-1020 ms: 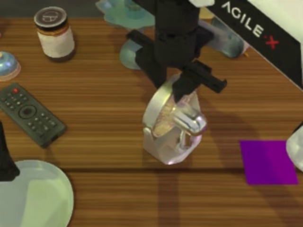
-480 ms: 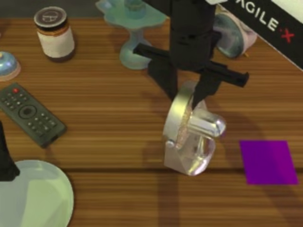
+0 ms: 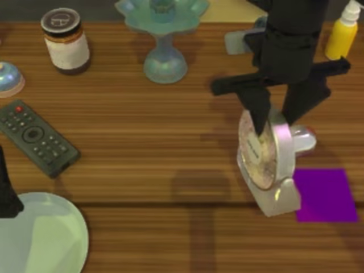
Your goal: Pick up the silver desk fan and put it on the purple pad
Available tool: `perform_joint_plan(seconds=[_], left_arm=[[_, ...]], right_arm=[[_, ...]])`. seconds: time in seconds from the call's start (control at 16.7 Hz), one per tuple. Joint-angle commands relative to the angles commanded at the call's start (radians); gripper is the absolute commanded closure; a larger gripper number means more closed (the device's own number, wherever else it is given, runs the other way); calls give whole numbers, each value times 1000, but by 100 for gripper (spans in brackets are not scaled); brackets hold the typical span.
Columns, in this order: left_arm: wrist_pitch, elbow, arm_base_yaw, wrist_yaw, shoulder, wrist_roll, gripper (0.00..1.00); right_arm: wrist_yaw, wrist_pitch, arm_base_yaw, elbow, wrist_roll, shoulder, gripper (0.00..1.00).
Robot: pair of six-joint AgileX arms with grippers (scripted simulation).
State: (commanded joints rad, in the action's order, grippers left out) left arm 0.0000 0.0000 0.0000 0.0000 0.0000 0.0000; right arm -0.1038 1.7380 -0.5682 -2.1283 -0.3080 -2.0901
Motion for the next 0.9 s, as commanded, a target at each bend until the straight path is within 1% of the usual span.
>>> perform_joint_plan(seconds=[0.18,0.3,0.54,0.72,0.9], left_arm=[[0,0,0,0,0,0,0],[0,0,0,0,0,0,0],[0,0,0,0,0,0,0],[0,0,0,0,0,0,0],[0,0,0,0,0,0,0]], right_arm=[[-5,-60,51,145,382,115,100],[-1,-104,84,239,627,185,100],[25,-209,152,435,1065,316,100],[55,-285,196,567,1317,396,100],[82,-341,228,662,1476,447,100]])
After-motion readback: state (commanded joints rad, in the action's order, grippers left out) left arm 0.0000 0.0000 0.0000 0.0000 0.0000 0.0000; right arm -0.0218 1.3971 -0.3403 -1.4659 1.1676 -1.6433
